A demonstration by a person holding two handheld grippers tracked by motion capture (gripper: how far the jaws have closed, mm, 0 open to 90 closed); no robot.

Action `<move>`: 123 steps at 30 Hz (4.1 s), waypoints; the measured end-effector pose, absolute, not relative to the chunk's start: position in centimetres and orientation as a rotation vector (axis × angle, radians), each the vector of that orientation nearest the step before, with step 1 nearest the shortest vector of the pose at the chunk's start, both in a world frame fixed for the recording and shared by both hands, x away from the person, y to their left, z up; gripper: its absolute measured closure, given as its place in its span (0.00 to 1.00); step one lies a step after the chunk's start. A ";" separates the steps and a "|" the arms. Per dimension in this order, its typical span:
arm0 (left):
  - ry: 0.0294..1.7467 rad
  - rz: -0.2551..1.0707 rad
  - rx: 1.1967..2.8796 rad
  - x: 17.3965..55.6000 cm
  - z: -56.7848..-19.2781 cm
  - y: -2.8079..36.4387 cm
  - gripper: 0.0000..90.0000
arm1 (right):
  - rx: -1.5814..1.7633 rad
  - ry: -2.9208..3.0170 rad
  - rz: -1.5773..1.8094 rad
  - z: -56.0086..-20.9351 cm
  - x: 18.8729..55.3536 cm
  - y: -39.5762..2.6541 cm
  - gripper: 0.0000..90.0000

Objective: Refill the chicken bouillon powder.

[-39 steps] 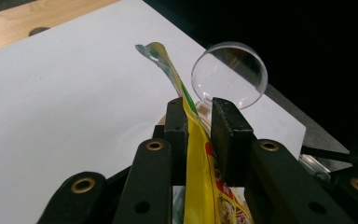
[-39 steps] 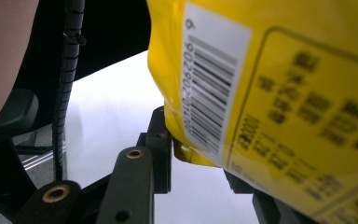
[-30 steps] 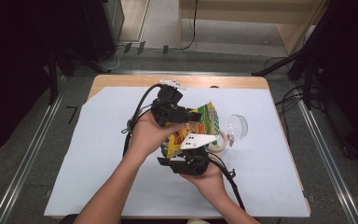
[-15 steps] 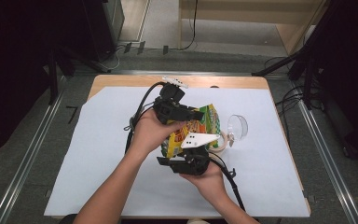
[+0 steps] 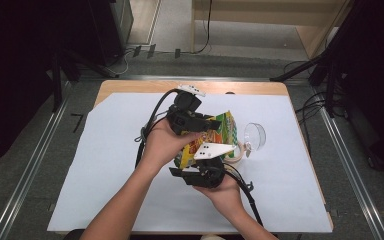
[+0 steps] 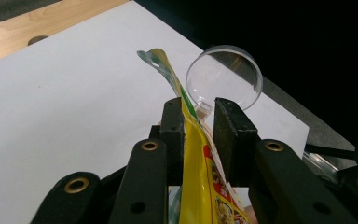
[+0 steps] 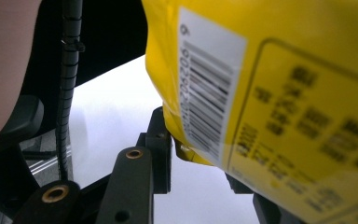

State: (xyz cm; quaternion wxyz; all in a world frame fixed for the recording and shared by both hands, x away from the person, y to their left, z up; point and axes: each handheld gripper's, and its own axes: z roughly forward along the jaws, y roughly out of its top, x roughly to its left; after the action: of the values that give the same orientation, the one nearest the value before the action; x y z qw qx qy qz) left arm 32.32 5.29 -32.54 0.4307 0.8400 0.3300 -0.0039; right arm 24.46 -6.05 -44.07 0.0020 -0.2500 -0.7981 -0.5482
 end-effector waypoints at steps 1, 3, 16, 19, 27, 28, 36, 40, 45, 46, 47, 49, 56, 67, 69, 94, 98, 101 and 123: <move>0.822 -0.008 2.097 32.3 -32.6 5.2 0.83 | -0.786 -2.506 -1.719 -44.1 24.5 -6.1 0.76; 0.821 -0.009 2.103 32.3 -32.6 5.1 0.83 | -0.791 -2.512 -1.710 -44.2 24.6 -6.1 0.76; 0.883 -0.031 2.108 33.2 -32.4 5.8 0.82 | -0.763 -2.511 -1.673 -43.5 25.0 -5.7 0.75; 0.881 -0.015 2.109 33.3 -32.1 5.7 0.82 | -0.758 -2.507 -1.680 -43.3 25.2 -5.7 0.75; 0.919 -0.073 2.120 34.3 -32.4 5.5 0.82 | -0.780 -2.468 -1.684 -43.3 25.6 -5.9 0.75; 0.922 -0.069 2.123 34.3 -32.4 5.4 0.82 | -0.788 -2.460 -1.679 -43.3 25.6 -5.9 0.75; 0.917 -0.054 2.136 34.2 -32.4 5.5 0.83 | -0.785 -2.467 -1.681 -43.3 25.7 -5.8 0.75; 0.918 -0.048 2.122 34.1 -32.5 5.8 0.83 | -0.762 -2.496 -1.671 -43.5 25.7 -5.7 0.75; 0.911 -0.038 2.121 34.0 -32.3 5.8 0.82 | -0.752 -2.511 -1.679 -43.4 25.7 -5.6 0.75; 0.911 -0.036 2.121 33.9 -32.3 5.9 0.82 | -0.753 -2.513 -1.679 -43.4 25.7 -5.6 0.75; 0.912 -0.036 2.123 33.9 -32.3 5.9 0.82 | -0.756 -2.514 -1.681 -43.4 25.7 -5.6 0.75; 0.915 -0.036 2.116 33.9 -32.4 5.9 0.82 | -0.752 -2.518 -1.679 -43.4 25.7 -5.6 0.75; 0.915 -0.032 2.102 33.7 -32.5 6.0 0.83 | -0.743 -2.537 -1.668 -43.5 25.6 -5.5 0.75; 0.919 -0.041 2.115 34.0 -32.4 5.7 0.83 | -0.769 -2.522 -1.663 -43.4 25.6 -5.7 0.75; 0.920 -0.044 2.119 34.0 -32.4 5.7 0.83 | -0.774 -2.513 -1.670 -43.3 25.5 -5.7 0.75; 0.919 -0.058 2.131 34.3 -32.5 5.4 0.82 | -0.794 -2.505 -1.678 -43.3 25.6 -5.8 0.75; 0.918 -0.054 2.130 34.3 -32.4 5.3 0.82 | -0.792 -2.503 -1.683 -43.3 25.6 -5.8 0.75; 0.919 -0.064 2.133 34.5 -32.4 5.4 0.82 | -0.791 -2.505 -1.682 -43.3 25.6 -5.8 0.75; 0.919 -0.061 2.140 34.5 -32.3 5.3 0.82 | -0.780 -2.525 -1.687 -43.2 25.6 -5.8 0.76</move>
State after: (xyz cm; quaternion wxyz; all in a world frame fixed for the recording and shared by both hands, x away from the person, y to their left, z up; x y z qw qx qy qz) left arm 34.45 5.28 -32.29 0.3949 0.8438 0.3626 -0.0240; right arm 25.61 -5.81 -43.22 0.0030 -0.2489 -0.8053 -0.5381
